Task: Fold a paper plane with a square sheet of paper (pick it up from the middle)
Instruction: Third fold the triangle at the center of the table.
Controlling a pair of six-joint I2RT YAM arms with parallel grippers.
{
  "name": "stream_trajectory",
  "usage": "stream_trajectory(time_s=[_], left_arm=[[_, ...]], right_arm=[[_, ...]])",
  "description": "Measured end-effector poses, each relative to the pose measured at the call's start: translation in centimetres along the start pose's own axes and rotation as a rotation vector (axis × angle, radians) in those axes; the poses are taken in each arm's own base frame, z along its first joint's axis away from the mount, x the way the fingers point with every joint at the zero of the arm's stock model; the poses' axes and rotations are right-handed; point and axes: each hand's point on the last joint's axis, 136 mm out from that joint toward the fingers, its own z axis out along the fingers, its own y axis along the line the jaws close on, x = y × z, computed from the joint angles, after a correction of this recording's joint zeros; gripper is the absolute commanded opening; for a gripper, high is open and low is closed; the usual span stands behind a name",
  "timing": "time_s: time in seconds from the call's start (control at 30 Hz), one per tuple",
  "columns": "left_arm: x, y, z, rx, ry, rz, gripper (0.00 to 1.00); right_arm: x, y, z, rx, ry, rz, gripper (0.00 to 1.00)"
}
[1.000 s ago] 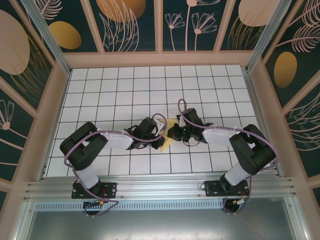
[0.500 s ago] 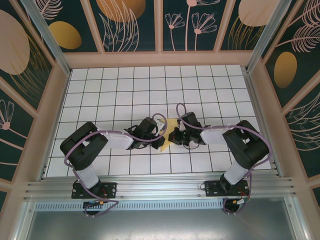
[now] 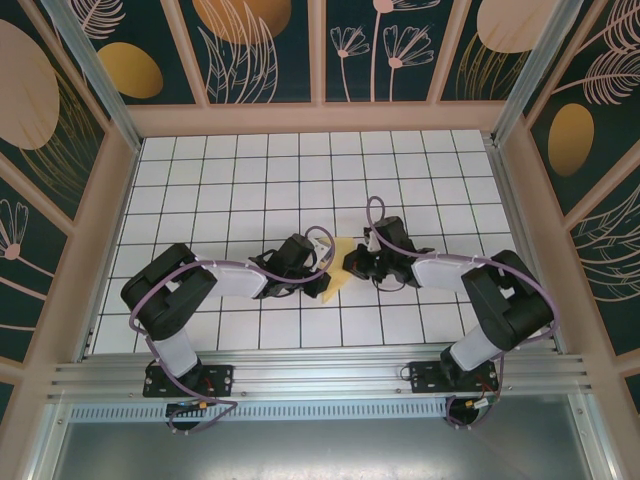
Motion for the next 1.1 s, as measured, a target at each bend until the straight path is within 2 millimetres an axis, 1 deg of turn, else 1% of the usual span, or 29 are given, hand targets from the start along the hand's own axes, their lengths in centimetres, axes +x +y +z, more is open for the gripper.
stream_trajectory(time_s=[0.13,0.27,0.47,0.57,0.7,0.77,0.9,1.03,1.1], left_arm=[[0.0,0.0,0.0,0.0,0.0,0.0,0.11],[0.0,0.0,0.0,0.0,0.0,0.001,0.11],[0.0,0.0,0.0,-0.001,0.001,0.007,0.11],[0.0,0.0,0.0,0.0,0.0,0.008,0.11],[0.0,0.0,0.0,0.0,0.0,0.011,0.11],[0.0,0.0,0.0,0.0,0.0,0.011,0.1],[0.0,0.0,0.0,-0.001,0.002,0.011,0.11],[0.0,0.0,0.1,-0.002,0.004,0.01,0.11],[0.0,0.0,0.1,-0.002,0.004,0.01,0.11]], right_arm=[[0.3,-1.2,0.3,0.022,0.014,0.022,0.06],[0.5,-3.4,0.8,0.071,0.024,0.062,0.06],[0.4,-3.4,0.9,0.062,0.021,0.062,0.07],[0.2,-3.3,0.6,0.06,0.015,0.062,0.07],[-1.3,-2.7,-0.8,0.037,-0.035,0.064,0.07],[-1.8,-2.7,-1.1,0.033,-0.049,0.069,0.07],[-1.8,-3.1,-0.9,0.034,-0.043,0.078,0.06],[-1.4,-4.5,-0.1,0.069,-0.022,0.102,0.06],[-1.4,-4.6,0.0,0.069,-0.022,0.104,0.05]])
